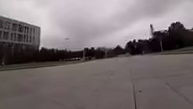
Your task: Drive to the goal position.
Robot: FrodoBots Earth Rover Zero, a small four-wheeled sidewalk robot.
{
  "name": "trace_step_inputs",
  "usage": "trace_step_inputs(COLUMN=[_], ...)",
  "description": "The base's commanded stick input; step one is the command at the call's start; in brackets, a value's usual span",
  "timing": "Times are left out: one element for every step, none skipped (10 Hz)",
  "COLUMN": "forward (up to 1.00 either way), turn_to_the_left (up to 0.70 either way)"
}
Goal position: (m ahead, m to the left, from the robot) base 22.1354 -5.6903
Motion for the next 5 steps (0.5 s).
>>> trace_step_inputs(forward=[0.70, 0.70, 0.70, 0.70, 0.70], turn_to_the_left=[0.00, 0.00, 0.00, 0.00, 0.00])
